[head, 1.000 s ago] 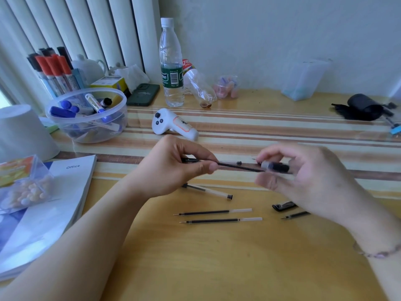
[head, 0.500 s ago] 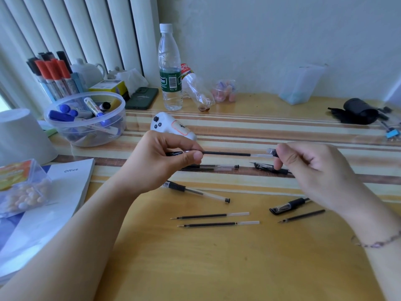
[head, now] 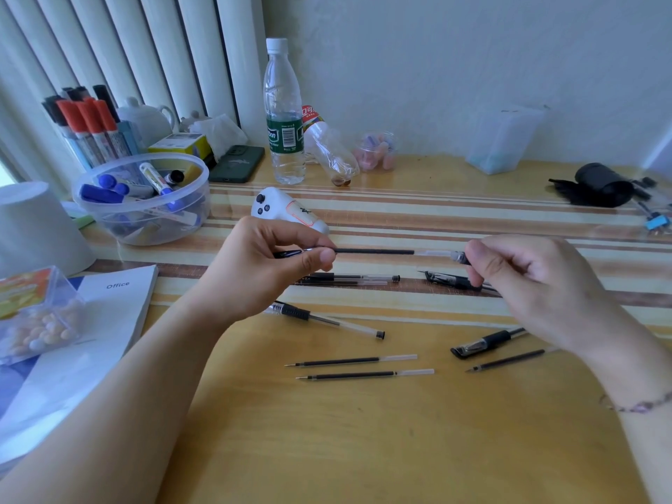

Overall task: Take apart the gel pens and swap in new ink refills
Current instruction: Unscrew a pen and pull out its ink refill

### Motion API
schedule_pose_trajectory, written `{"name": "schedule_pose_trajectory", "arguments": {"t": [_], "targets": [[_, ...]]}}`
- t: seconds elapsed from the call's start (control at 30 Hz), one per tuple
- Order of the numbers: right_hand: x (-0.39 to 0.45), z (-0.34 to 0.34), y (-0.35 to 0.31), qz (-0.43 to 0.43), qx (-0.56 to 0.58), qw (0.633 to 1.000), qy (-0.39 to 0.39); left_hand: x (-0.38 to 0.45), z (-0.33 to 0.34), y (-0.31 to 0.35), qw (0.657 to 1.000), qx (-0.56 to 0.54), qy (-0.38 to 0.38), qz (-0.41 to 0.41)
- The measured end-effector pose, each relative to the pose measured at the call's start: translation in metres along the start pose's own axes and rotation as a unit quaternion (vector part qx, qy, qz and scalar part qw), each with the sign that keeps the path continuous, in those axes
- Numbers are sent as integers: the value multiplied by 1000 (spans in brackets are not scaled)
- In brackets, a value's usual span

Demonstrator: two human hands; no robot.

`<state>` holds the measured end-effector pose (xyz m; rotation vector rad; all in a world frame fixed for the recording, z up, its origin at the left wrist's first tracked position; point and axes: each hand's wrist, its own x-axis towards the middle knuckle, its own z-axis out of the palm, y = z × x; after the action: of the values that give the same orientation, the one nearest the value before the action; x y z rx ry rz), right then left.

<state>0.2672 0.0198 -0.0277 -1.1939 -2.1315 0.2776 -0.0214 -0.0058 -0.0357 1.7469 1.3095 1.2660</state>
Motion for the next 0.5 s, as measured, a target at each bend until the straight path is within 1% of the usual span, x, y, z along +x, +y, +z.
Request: {"name": "schedule_pose_trajectory", "arguments": {"t": [0.1, 0.2, 0.37, 0.43, 0.5], "targets": [[0, 0, 1, -4, -3, 1000, 2, 0, 0, 0, 1000, 1, -1, -1], [0, 0, 0, -5, -22, 1000, 6, -1, 1, 0, 1000, 28, -3, -3], [-2, -4, -7, -31, -120, 992, 26, -2, 2, -3, 994, 113, 6, -5], [-3, -2, -10, -46, -159, 986, 19, -3, 6, -4, 992, 126, 1, -3], [-4, 2, -10, -50, -142, 989, 1, -4, 11, -4, 991, 131, -1, -6]]}}
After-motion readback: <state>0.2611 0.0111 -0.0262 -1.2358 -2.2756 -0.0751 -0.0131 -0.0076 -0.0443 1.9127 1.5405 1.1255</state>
